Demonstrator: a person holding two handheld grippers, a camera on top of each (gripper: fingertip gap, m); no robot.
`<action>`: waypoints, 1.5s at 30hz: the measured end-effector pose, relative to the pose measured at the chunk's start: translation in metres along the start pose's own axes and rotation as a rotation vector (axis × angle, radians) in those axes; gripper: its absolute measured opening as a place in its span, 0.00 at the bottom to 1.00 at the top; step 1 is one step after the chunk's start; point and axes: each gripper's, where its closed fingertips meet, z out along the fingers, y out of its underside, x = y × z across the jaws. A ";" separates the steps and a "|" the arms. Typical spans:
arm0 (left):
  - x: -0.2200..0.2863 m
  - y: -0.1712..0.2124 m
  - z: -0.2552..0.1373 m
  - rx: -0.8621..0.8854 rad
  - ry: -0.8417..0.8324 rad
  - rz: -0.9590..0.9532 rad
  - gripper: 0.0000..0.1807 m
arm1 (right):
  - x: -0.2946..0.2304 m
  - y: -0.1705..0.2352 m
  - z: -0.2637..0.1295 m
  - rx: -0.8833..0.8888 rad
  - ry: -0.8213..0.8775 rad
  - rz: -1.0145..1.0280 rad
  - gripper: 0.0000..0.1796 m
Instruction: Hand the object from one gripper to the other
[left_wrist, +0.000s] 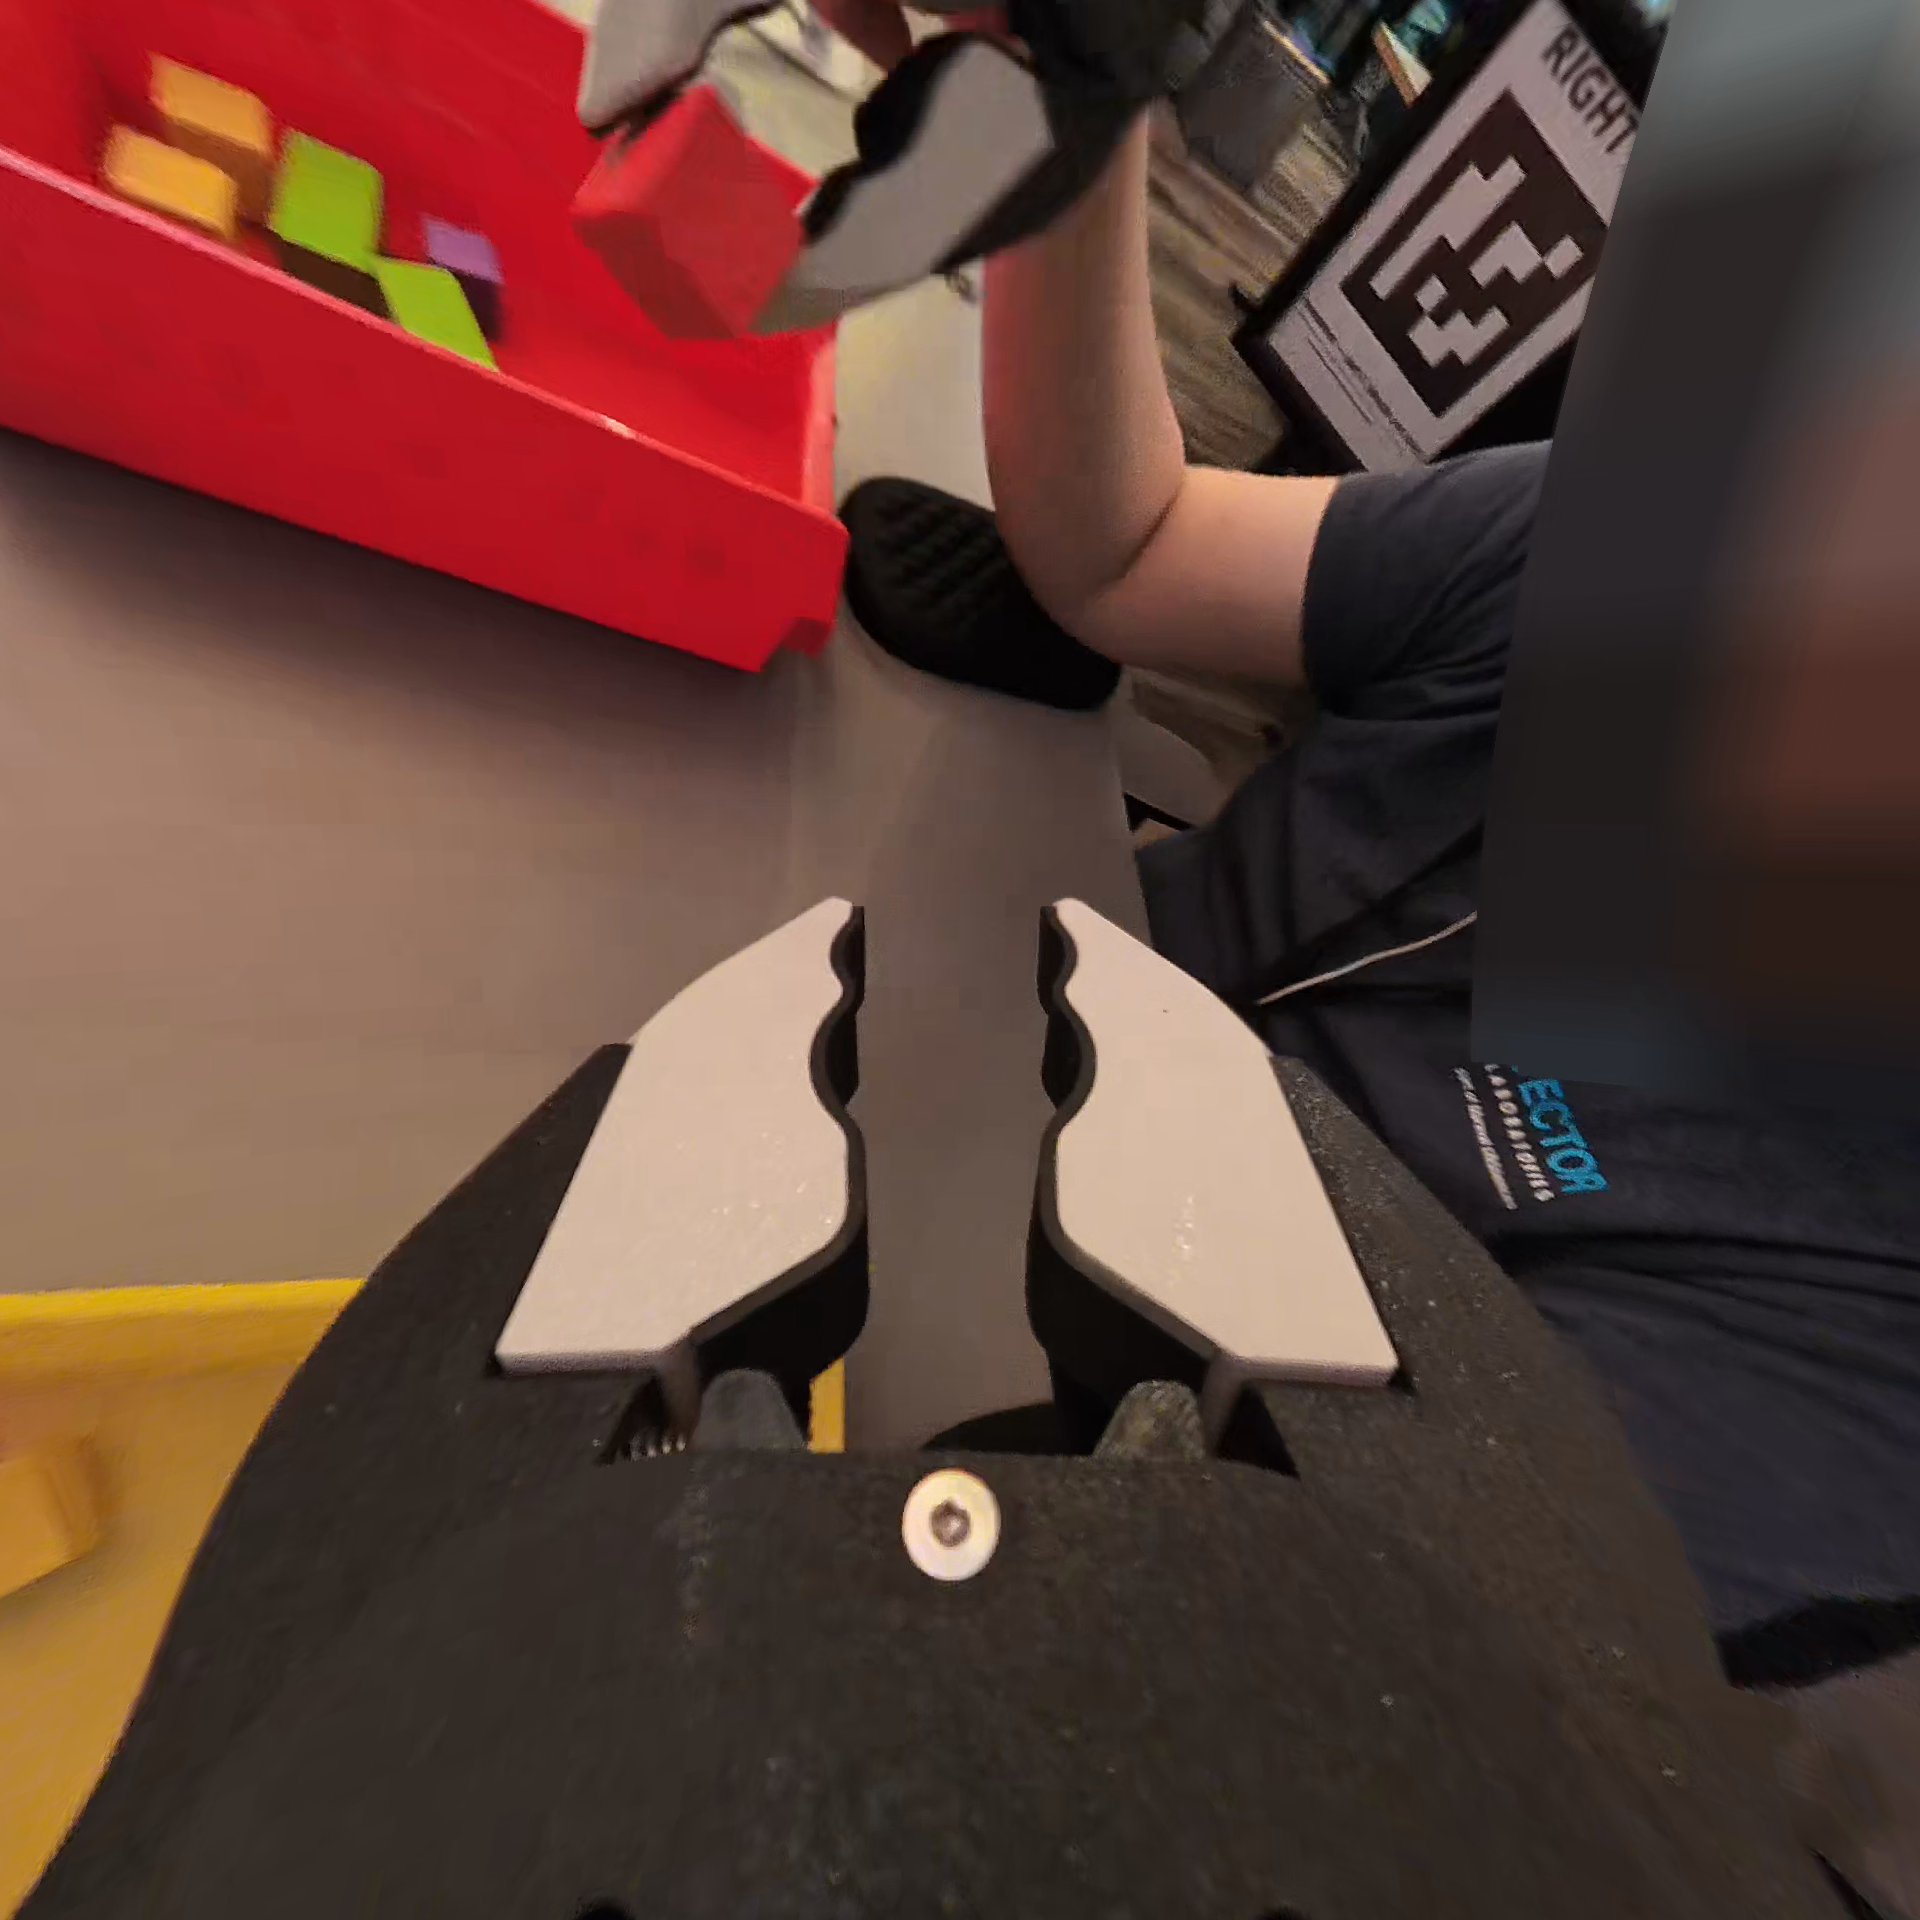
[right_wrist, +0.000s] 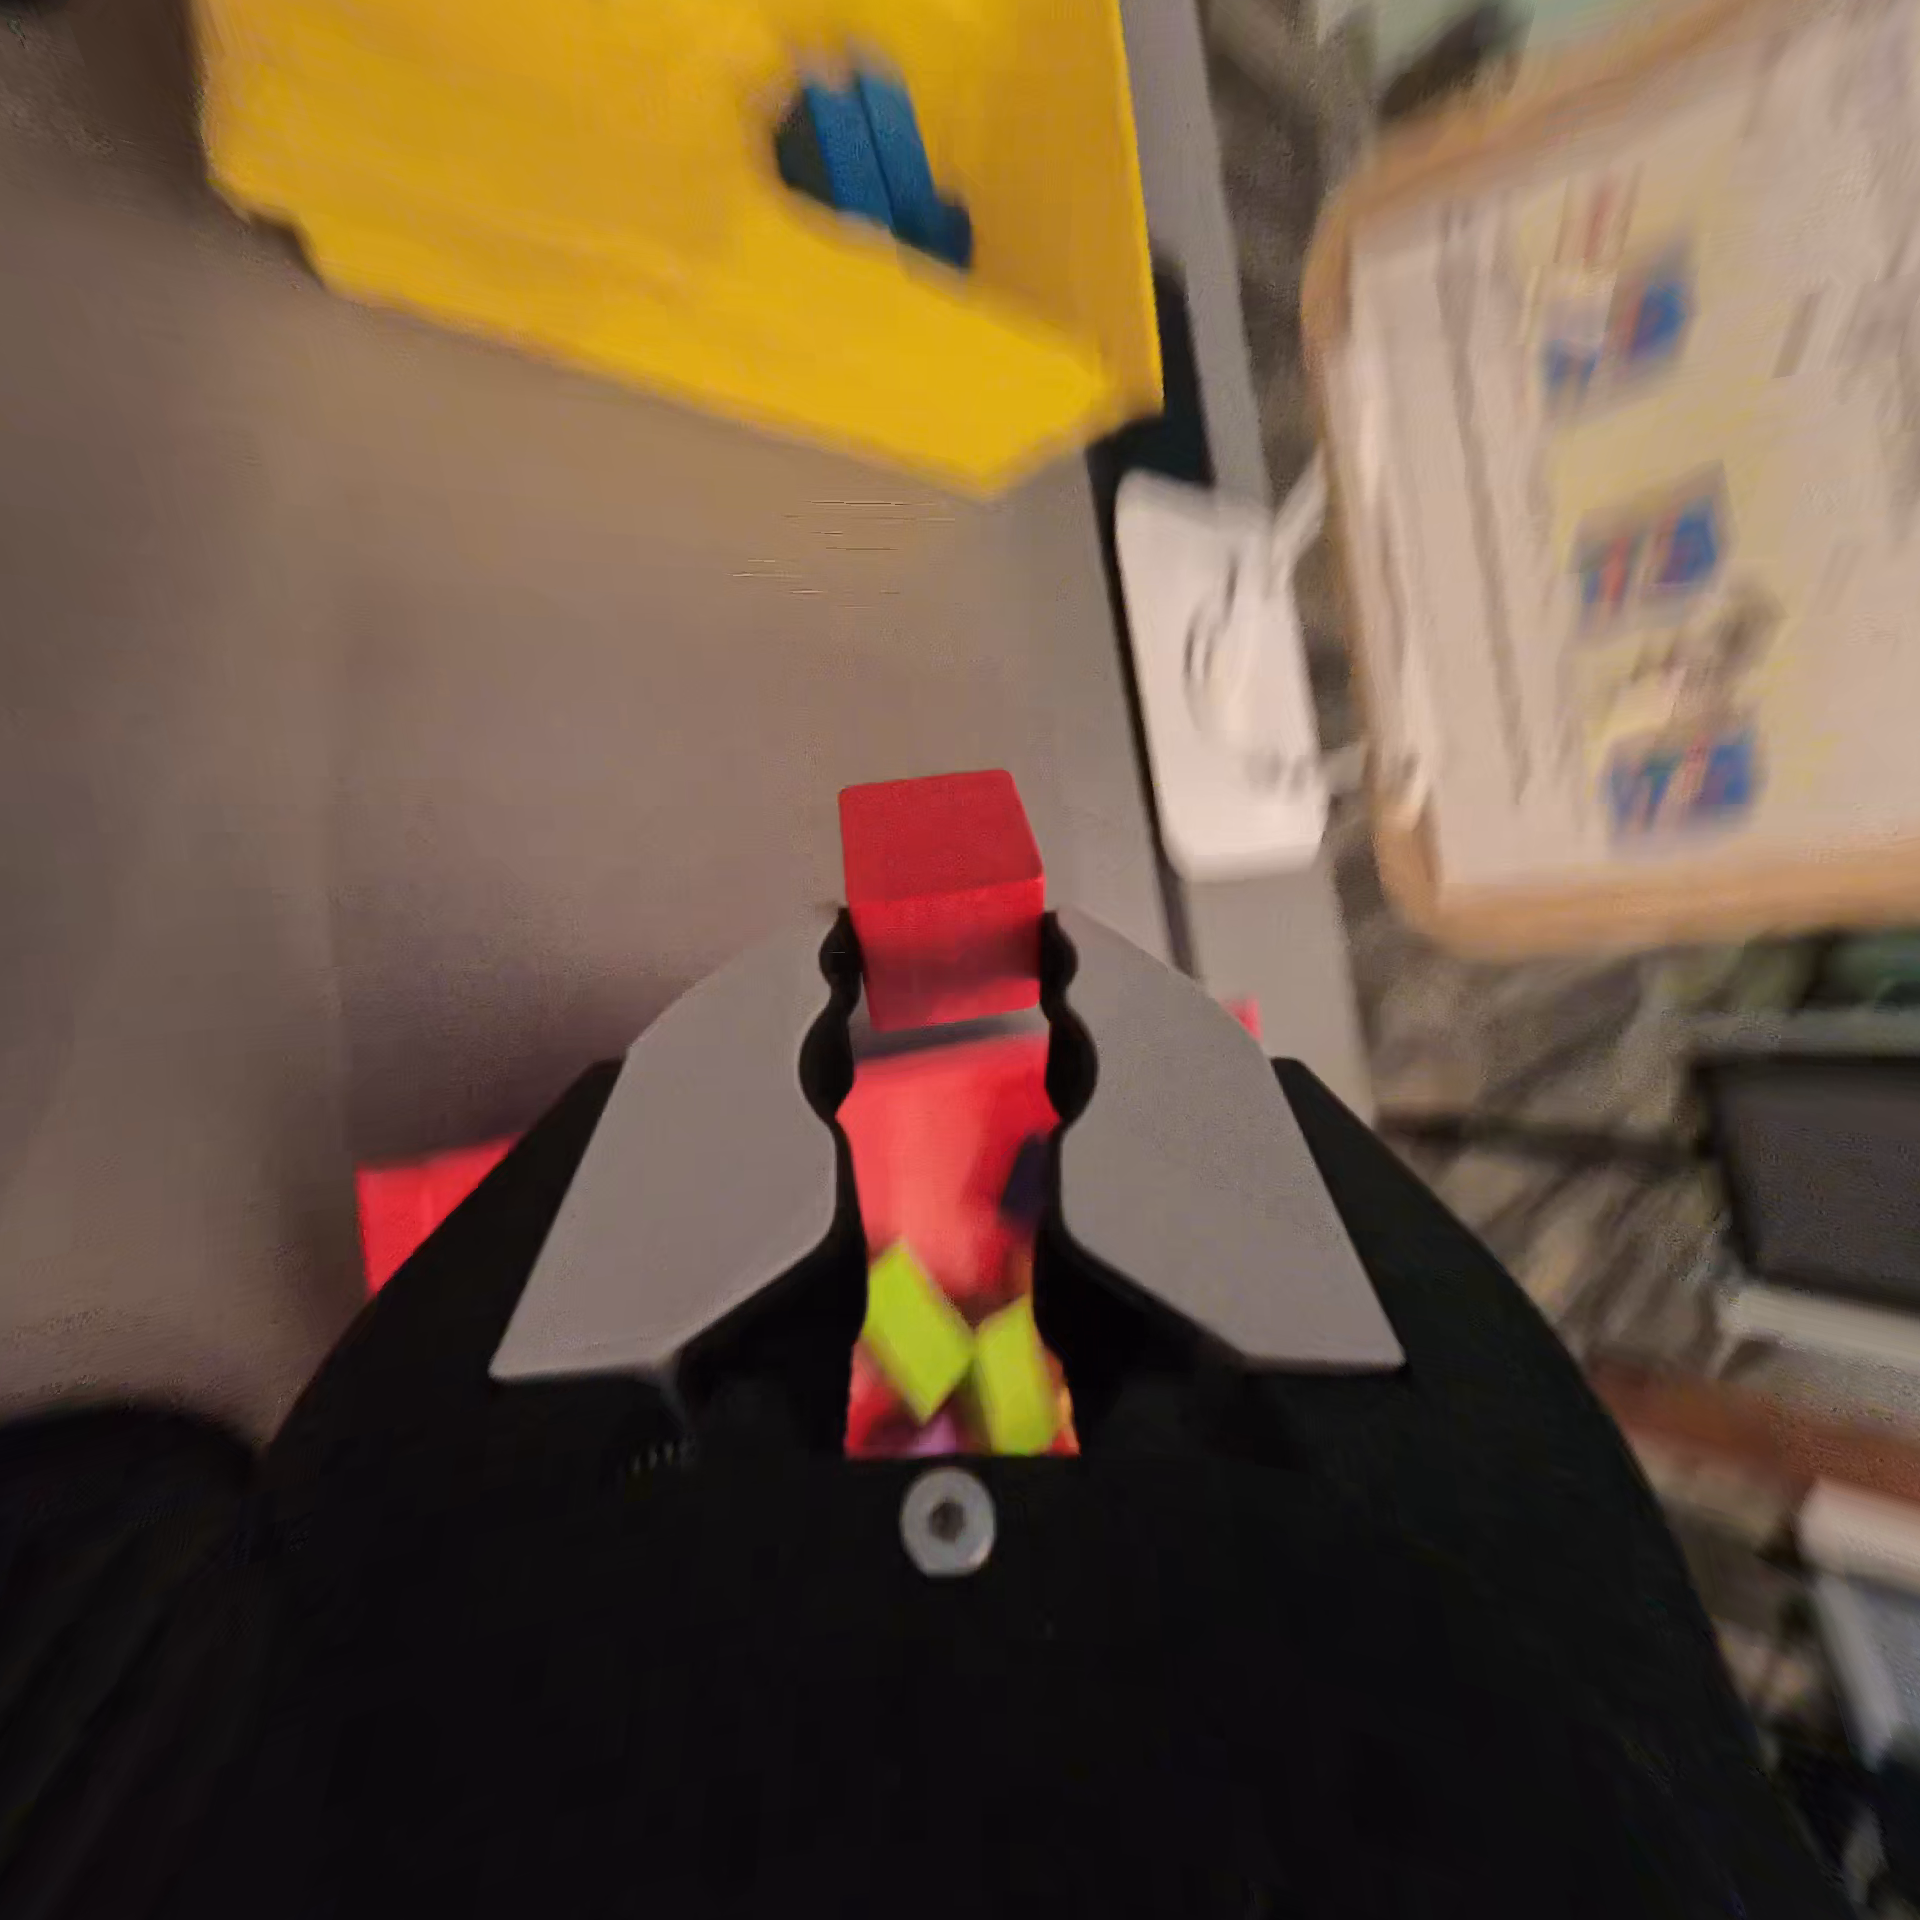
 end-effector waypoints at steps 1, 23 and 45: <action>0.000 -0.004 -0.006 0.028 -0.030 0.028 0.17 | 0.006 0.032 -0.005 -0.092 -0.023 0.100 0.19; 0.011 -0.002 -0.005 -0.015 -0.088 0.095 0.17 | -0.053 0.260 0.004 -0.985 -0.343 0.539 0.20; -0.090 0.115 -0.075 -0.377 -0.678 -0.330 0.33 | -0.023 0.226 -0.004 -0.806 -0.198 0.576 0.22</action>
